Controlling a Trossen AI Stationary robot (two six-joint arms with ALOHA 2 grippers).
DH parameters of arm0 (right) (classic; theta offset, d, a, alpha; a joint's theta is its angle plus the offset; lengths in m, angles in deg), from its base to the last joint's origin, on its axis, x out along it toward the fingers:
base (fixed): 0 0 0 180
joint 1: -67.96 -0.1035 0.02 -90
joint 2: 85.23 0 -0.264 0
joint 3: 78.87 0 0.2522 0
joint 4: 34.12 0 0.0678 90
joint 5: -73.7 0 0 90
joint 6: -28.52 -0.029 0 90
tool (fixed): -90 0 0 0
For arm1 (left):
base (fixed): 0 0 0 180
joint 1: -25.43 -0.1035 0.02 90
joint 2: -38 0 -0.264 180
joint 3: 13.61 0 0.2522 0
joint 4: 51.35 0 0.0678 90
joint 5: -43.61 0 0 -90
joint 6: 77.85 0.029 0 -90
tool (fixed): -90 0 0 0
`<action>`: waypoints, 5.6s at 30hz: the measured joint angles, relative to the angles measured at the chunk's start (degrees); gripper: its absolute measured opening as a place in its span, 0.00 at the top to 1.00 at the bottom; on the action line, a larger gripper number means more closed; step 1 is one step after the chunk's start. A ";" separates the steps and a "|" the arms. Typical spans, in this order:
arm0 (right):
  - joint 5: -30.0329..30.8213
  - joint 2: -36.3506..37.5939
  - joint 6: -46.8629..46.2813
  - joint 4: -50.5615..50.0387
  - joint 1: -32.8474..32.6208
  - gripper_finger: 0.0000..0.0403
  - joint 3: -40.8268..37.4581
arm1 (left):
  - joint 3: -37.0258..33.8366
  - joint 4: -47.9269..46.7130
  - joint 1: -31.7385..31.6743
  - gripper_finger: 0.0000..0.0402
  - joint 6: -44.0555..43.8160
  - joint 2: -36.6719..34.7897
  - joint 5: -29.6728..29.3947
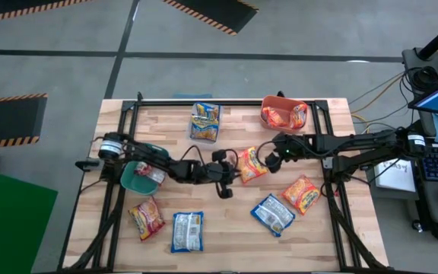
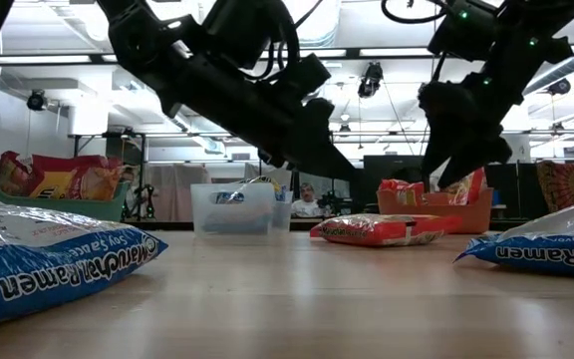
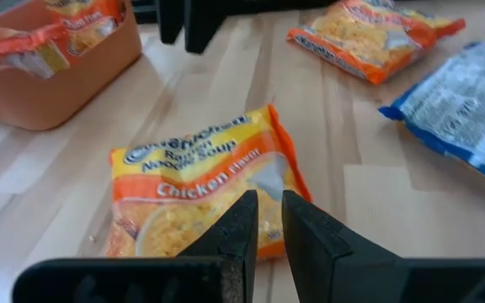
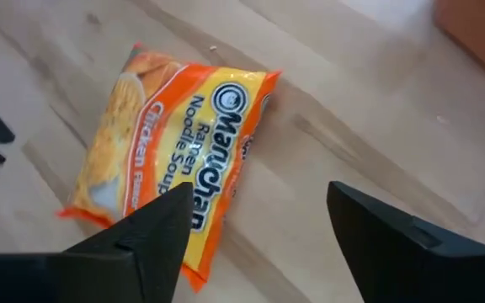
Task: Sort Maruchan noodles
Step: Put the orange noodle pack into the blue bin
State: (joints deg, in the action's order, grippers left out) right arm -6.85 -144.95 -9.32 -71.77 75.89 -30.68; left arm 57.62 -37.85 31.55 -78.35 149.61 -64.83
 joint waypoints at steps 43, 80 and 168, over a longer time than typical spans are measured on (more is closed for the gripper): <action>-13.02 -14.93 -9.36 41.22 4.74 0.23 -12.52 | -0.70 2.08 -1.31 0.90 -4.11 7.74 -0.50; -23.58 -29.75 -7.54 61.30 5.53 0.78 -9.22 | -1.79 3.44 -1.35 0.90 -4.47 7.74 -0.66; -9.37 -9.86 -2.21 6.79 5.33 0.76 5.66 | -18.27 1.45 -2.29 0.90 13.41 -26.40 -0.46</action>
State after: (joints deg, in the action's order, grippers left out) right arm -16.23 -154.81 -11.53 -64.98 81.22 -25.02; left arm 39.35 -36.40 29.26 -64.94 123.21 -65.29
